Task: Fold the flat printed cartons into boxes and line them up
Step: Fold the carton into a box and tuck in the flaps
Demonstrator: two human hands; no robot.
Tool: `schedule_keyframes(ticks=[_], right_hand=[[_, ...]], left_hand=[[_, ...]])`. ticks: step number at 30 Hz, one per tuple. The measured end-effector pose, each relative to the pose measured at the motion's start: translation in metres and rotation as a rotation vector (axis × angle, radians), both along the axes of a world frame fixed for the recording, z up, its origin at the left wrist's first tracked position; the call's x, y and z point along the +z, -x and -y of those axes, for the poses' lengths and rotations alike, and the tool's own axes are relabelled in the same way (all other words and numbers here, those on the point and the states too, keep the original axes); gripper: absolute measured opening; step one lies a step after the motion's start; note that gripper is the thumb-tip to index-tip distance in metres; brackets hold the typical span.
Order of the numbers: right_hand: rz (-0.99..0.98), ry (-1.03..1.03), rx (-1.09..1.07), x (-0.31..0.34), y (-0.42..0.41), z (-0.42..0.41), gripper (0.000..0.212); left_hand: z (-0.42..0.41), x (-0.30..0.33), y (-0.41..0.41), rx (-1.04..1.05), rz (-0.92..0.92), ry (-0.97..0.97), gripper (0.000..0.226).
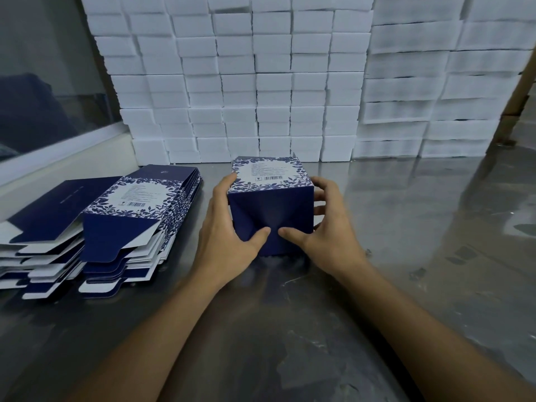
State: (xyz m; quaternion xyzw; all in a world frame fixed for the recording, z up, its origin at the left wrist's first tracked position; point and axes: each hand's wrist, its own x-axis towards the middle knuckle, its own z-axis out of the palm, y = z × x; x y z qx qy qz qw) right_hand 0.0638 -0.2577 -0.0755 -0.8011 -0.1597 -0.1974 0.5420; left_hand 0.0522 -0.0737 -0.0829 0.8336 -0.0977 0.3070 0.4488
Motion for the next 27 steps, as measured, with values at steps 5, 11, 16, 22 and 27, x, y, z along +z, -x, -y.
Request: schedule_keyframes(ticks=[5,11,16,22,27], right_hand=[[0.037,-0.055,-0.043,-0.001,0.0015,-0.0042,0.076],[0.067,-0.091,-0.155,-0.002,-0.0001,-0.0069,0.066],[0.049,-0.071,-0.159,-0.0057,-0.0019,-0.0083,0.065],[0.017,-0.105,-0.071,-0.0045,0.002,-0.008,0.066],[-0.016,-0.301,-0.037,0.0018,0.0055,-0.0109,0.045]], left_hand=[[0.0053,0.0017,0.0044,0.091,0.097,-0.04,0.088],[0.0106,0.0034,0.0053,0.151,0.177,-0.056,0.078],[0.0081,0.0013,0.0041,0.16,0.161,-0.071,0.076],[0.0064,0.0018,0.0036,0.103,0.113,-0.065,0.083],[0.0071,0.0081,0.0047,-0.1,0.221,0.14,0.058]])
